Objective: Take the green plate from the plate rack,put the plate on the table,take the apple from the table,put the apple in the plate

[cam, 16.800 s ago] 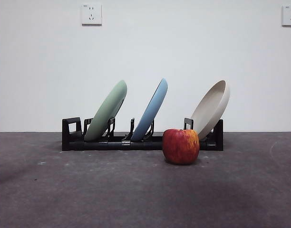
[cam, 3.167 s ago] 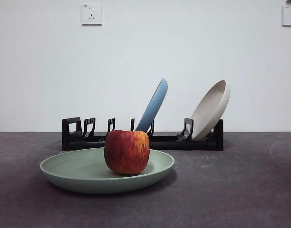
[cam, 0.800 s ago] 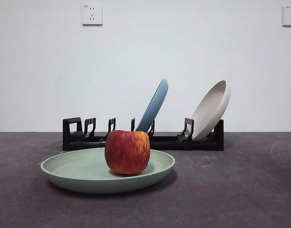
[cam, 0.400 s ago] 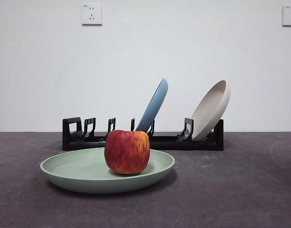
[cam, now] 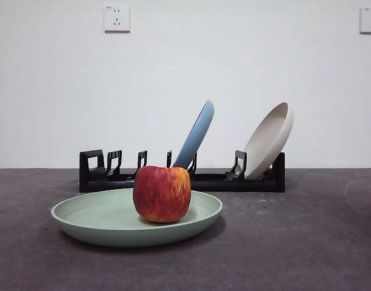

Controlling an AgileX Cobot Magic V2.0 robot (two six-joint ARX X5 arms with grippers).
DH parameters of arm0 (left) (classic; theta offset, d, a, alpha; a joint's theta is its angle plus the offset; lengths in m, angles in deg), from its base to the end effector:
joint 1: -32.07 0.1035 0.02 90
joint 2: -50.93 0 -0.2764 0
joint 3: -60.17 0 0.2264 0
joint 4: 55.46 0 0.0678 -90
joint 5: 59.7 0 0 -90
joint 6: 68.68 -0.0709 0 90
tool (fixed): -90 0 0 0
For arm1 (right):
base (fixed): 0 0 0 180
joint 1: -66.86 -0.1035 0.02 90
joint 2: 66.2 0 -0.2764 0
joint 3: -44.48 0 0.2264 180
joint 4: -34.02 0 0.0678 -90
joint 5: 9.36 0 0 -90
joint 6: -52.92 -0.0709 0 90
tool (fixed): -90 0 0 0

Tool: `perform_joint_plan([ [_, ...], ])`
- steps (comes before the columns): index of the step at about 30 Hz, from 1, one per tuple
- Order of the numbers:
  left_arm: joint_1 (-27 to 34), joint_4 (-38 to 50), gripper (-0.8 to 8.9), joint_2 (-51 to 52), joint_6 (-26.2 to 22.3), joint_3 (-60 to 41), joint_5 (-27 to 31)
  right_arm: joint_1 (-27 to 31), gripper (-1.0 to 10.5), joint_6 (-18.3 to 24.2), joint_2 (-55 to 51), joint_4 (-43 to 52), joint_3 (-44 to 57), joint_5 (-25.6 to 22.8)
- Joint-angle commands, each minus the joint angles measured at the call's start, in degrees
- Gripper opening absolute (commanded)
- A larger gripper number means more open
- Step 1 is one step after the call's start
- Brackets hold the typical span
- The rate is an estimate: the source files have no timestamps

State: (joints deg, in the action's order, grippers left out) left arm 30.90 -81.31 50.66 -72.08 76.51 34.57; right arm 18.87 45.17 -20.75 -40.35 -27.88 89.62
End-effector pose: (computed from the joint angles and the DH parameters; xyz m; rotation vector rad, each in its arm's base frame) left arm 0.0977 0.0033 0.1439 0.0673 0.1721 0.0489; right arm 0.0729 0.0974 0.3014 -0.1702 0.8713 0.8756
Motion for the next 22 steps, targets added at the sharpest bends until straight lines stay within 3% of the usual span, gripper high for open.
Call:
perform_joint_plan([
  [1,0.15,0.28,-0.03,0.15,0.28,-0.72,-0.04,-0.13,0.0,-0.35,-0.15,0.15,0.02,-0.13],
  [8,0.15,0.28,-0.03,0.15,0.31,-0.72,-0.07,0.63,0.0,-0.13,-1.27,0.0,0.02,-0.44],
  [11,0.15,0.28,-0.03,0.15,0.28,-0.72,-0.04,4.57,0.0,5.7,-3.85,0.79,0.07,-0.24],
  [14,0.13,0.28,-0.03,0.15,0.28,-0.72,-0.04,11.61,0.0,9.22,-6.73,5.86,1.51,0.17],
  [22,0.15,0.28,-0.03,0.15,0.28,-0.72,-0.04,35.36,0.0,10.1,-18.6,26.56,16.57,5.09],
])
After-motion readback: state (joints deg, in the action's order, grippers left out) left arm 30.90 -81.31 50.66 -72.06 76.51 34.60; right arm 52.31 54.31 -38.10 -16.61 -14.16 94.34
